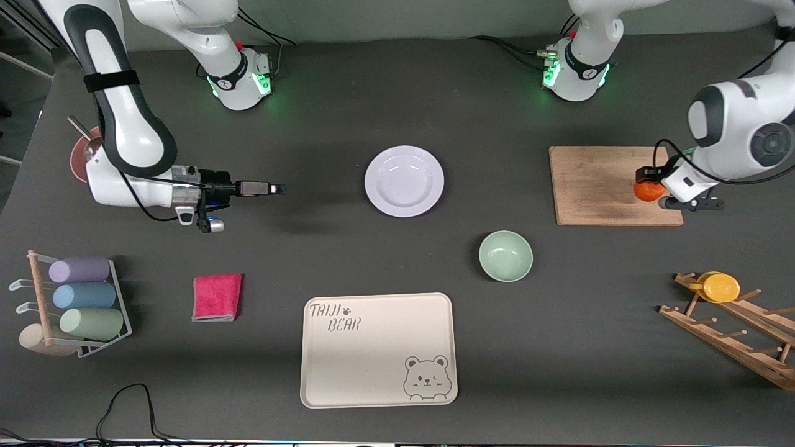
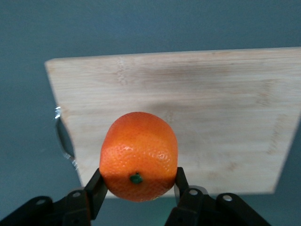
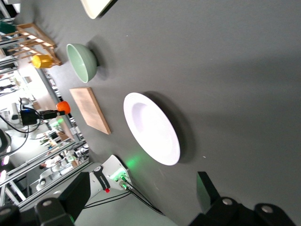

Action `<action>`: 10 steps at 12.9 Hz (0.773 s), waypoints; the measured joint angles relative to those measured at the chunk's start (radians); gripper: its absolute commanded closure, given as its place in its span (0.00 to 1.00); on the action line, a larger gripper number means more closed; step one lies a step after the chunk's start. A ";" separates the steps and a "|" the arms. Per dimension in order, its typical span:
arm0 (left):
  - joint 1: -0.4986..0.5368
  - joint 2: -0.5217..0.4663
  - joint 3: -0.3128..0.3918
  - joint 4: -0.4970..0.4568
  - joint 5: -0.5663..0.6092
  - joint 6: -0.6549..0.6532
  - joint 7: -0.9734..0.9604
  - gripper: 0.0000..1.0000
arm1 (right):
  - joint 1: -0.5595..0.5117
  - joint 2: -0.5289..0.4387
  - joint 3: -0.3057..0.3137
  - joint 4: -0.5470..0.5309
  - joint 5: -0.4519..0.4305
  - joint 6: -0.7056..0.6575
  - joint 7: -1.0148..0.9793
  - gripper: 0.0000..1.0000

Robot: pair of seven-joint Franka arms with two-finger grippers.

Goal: Place orange and plate with both arms
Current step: 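Lift the orange with the left gripper and carry it toward the plate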

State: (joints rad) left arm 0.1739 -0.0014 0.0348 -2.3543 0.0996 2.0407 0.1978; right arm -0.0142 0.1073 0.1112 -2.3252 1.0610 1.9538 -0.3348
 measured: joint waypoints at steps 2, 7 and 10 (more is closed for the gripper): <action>-0.006 -0.042 -0.015 0.156 0.000 -0.229 0.000 1.00 | 0.000 0.001 0.024 -0.036 0.070 0.028 -0.054 0.00; -0.014 -0.107 -0.084 0.470 -0.026 -0.545 -0.008 1.00 | 0.017 0.001 0.080 -0.071 0.168 0.107 -0.116 0.00; -0.015 -0.165 -0.171 0.483 -0.111 -0.603 -0.123 1.00 | 0.039 0.008 0.082 -0.143 0.308 0.127 -0.278 0.00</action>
State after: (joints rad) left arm 0.1587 -0.1662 -0.1363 -1.8717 -0.0110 1.4378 0.0744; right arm 0.0245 0.1149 0.1930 -2.4683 1.3695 2.0808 -0.6123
